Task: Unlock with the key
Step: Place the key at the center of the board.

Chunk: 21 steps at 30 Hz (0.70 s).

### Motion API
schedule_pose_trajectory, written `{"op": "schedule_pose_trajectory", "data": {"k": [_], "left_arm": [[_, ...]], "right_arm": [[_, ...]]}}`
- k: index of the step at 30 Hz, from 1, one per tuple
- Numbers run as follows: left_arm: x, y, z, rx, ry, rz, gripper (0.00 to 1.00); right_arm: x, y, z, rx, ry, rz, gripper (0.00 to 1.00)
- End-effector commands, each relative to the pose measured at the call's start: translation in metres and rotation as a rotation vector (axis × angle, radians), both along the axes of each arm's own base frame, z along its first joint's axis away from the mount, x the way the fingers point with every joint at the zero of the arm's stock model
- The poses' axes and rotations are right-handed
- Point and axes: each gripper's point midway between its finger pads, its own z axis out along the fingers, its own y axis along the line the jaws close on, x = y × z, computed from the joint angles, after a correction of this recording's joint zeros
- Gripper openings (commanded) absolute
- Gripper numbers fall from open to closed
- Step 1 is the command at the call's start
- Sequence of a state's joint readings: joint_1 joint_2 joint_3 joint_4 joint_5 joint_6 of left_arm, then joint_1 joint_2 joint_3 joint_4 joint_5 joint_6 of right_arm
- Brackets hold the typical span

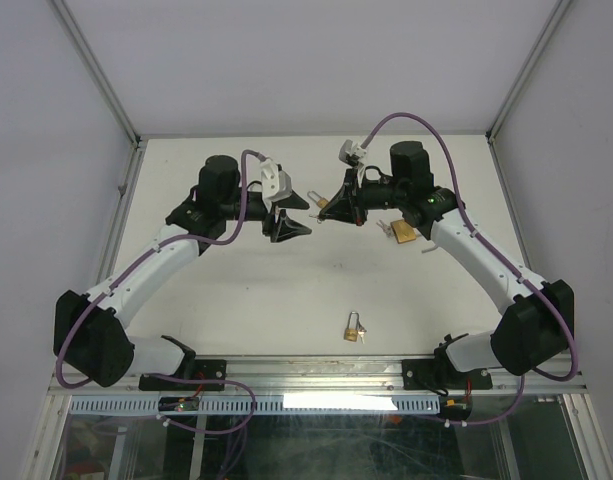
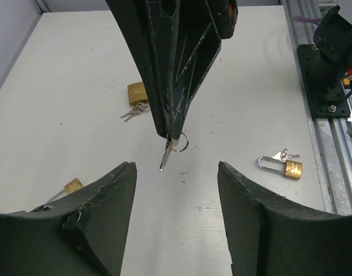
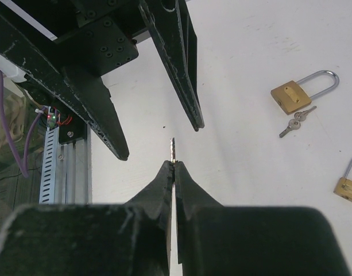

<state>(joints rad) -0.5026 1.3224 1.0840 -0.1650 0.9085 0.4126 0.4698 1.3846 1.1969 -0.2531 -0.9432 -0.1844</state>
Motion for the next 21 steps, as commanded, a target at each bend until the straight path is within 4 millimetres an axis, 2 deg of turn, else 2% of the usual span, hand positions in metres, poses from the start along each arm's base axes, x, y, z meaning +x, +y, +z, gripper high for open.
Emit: {"op": "schedule_pose_trajectory", "data": {"k": [1,5,9,10,12,14,16,19,21], "left_arm": [[0.006,-0.01,0.02,-0.062,-0.123,-0.039,0.6],[0.011,-0.015,0.011,-0.06,-0.152,-0.05,0.6],[0.017,-0.019,0.011,-0.058,-0.172,-0.061,0.54],[0.018,-0.019,0.011,-0.058,-0.174,-0.06,0.56],[0.017,-0.018,0.011,-0.055,-0.179,-0.061,0.66],[0.014,-0.015,0.007,-0.045,-0.181,-0.06,0.78],[0.016,-0.011,0.0,-0.029,-0.16,-0.027,0.87],[0.024,-0.002,-0.009,-0.02,-0.091,0.031,0.97],[0.03,0.004,-0.008,-0.033,-0.045,0.064,0.99]], "right_arm": [[-0.001,0.0,0.041,0.065,-0.113,0.004,0.0],[0.0,0.0,0.039,0.066,-0.105,0.005,0.0],[0.001,0.0,0.039,0.064,-0.102,0.0,0.0],[0.002,0.0,0.038,0.06,-0.102,-0.007,0.0],[0.006,-0.002,0.031,0.039,-0.094,-0.031,0.0],[0.014,-0.007,0.014,-0.001,-0.075,-0.075,0.0],[0.03,-0.015,-0.007,-0.026,-0.051,-0.151,0.0],[0.05,-0.022,-0.049,-0.082,0.009,-0.242,0.0],[0.06,-0.025,-0.076,-0.118,0.048,-0.281,0.0]]}}
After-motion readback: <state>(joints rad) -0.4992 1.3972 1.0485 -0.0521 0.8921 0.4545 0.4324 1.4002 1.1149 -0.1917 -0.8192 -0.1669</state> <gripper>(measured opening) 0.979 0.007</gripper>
